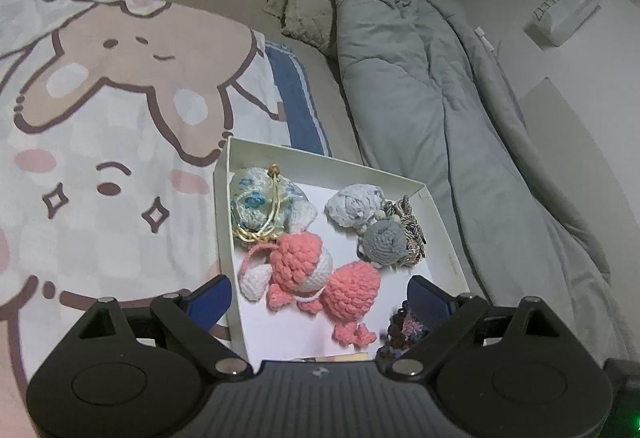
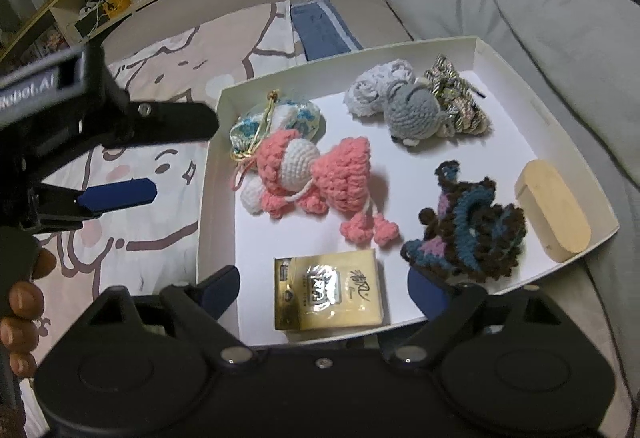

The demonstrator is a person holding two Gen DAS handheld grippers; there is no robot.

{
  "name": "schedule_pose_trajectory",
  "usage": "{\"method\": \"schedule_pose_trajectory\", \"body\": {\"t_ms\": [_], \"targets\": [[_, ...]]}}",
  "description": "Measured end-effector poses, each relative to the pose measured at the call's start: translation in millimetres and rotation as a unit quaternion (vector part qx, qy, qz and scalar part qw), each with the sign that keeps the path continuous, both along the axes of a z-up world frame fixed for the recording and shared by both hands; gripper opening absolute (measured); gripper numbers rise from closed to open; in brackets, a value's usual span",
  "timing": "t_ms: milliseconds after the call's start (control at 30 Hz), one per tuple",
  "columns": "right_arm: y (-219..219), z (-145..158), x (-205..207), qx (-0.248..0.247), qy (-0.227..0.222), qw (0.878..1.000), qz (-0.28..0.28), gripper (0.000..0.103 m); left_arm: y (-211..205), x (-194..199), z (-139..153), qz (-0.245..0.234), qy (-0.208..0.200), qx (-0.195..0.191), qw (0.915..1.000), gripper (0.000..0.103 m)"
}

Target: Organize objects

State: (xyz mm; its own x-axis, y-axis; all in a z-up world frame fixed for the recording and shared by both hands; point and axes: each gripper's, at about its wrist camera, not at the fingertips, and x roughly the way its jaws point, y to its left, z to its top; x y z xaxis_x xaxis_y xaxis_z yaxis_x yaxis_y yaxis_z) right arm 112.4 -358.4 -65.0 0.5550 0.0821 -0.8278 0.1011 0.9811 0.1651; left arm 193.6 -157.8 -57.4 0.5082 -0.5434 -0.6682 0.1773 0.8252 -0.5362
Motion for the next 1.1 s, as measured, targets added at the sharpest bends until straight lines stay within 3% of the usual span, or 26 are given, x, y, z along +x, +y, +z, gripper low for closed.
{"method": "schedule_pose_trajectory", "body": {"t_ms": [233,600,867,1000,1100], "targets": [[-7.2,31.8,-20.1,-0.011,-0.041,0.999,-0.01,0.097,9.1,-18.6,28.9,-0.004,-0.057,0.044,0.9974,0.103],[-9.1,72.7,-59.9,-0.037,-0.113,0.993,-0.011,0.103,29.8,-66.5,76.7,-0.007,-0.164,0.115,0.9797,0.103],[-3.4,88.0,-89.0,-0.05,-0.145,0.988,-0.01,0.103,46.1,-99.3,90.8,0.01,-0.193,0.15,0.9696,0.103],[0.9,93.3,-106.1,-0.063,-0.164,0.984,-0.013,0.103,53.6,-112.5,93.8,0.011,-0.194,0.155,0.9686,0.103],[2.9,93.4,-115.7,-0.071,-0.168,0.983,-0.022,0.103,54.6,-123.4,94.0,0.011,-0.196,0.179,0.964,0.103]]}}
